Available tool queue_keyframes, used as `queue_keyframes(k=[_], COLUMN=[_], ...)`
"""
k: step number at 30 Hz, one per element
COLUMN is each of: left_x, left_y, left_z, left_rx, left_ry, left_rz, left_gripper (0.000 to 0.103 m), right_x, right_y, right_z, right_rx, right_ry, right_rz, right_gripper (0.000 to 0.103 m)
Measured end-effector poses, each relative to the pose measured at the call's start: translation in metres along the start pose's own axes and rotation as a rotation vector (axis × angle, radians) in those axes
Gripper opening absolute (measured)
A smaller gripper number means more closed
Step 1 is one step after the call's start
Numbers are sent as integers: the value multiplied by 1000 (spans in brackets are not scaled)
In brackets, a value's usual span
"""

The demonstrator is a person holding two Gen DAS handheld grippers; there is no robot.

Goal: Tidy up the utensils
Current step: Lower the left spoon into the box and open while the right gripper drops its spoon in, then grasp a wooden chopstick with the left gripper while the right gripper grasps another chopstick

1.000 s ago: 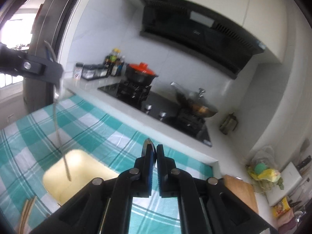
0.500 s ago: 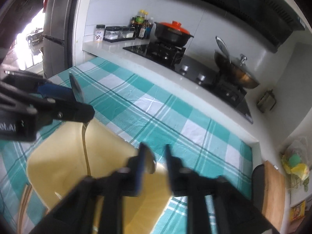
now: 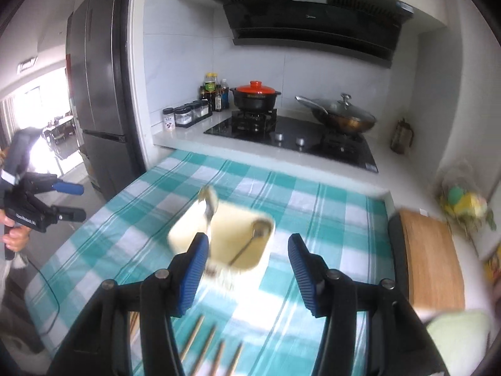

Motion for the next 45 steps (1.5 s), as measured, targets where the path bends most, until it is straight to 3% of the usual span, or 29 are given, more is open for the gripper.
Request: queue_keyframes(k=[3, 7, 11, 13, 17, 21, 24, 28, 45], left_x=[5, 28, 64, 72, 78, 71, 69, 67, 62], left_y=[2, -8, -31, -43, -65, -84, -97, -117, -133], left_z=[74, 151, 185, 187, 185, 177, 166, 157, 161], left_rx=[-92, -118, -103, -101, -114, -86, -55, -50, -54], left_ry=[-28, 75, 182, 231, 319, 373, 412, 403, 363], left_rz=[-53, -27, 20, 21, 62, 38, 21, -54, -183], left_gripper=[85, 88, 88, 88, 88, 88, 88, 88, 93], right_x=[-10, -25, -42, -49, -50, -45, -45, -43, -24], right_y=[30, 38, 22, 14, 13, 6, -2, -4, -9], right_z=[71, 175, 268, 291, 293, 282, 281, 276, 266], right_rx=[-40, -98, -192, -219, -196, -175, -182, -171, -178], right_ry=[-1, -49, -217, -286, -315, -299, -305, -288, -238], right_rz=[31, 111, 95, 68, 53, 96, 82, 97, 181], right_gripper=[54, 54, 54, 54, 54, 54, 54, 54, 54])
Point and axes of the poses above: each gripper's, at about its wrist camera, not at the fingertips, and y roughly against the way its jaws point, x to its right, z to its underside, the point moved 10 cm from there along -y, roughly the way its jaws point, and after that the axes turned 1 degree about -x, right-handed, at the moved point
